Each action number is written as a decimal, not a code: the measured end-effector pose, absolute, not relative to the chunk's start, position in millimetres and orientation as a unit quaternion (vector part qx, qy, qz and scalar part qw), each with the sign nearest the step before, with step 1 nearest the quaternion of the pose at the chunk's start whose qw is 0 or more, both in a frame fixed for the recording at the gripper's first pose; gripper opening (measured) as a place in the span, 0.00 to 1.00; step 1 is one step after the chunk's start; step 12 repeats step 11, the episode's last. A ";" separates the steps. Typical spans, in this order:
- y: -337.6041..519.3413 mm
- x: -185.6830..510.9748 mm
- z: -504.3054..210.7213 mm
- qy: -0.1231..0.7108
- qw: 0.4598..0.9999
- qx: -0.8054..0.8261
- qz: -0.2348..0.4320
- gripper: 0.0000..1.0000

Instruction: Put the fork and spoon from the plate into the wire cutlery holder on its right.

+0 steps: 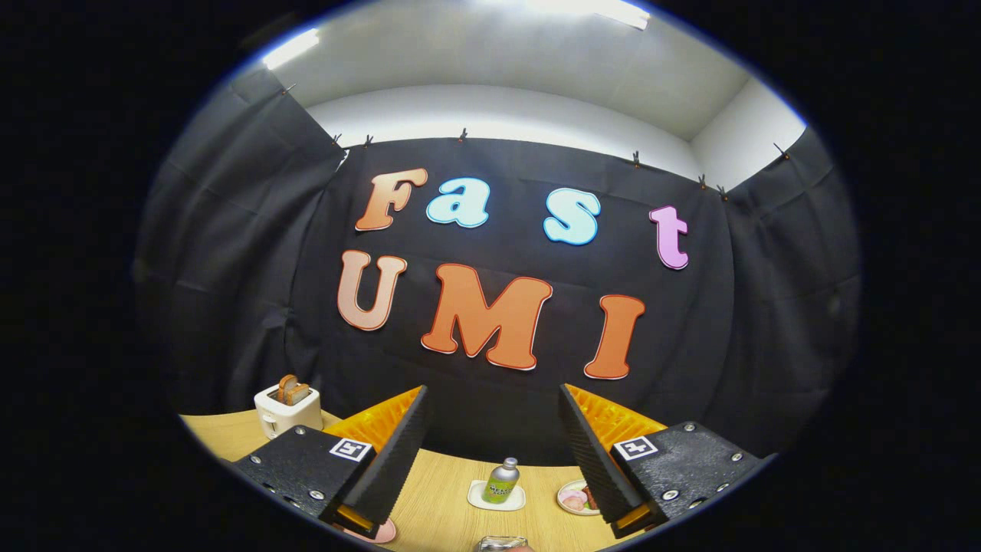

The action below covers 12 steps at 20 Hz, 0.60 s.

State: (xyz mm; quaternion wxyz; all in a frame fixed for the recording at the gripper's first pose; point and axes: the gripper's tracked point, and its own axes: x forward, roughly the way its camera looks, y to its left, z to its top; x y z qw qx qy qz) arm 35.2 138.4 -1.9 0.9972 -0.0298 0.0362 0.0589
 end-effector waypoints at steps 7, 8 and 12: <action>130.8 33.9 -13.0 0.055 0.997 -0.024 0.053 0.99; 130.4 34.0 -13.4 0.055 0.997 -0.023 0.052 0.99; 135.4 33.1 -22.5 0.071 0.995 -0.019 0.061 0.98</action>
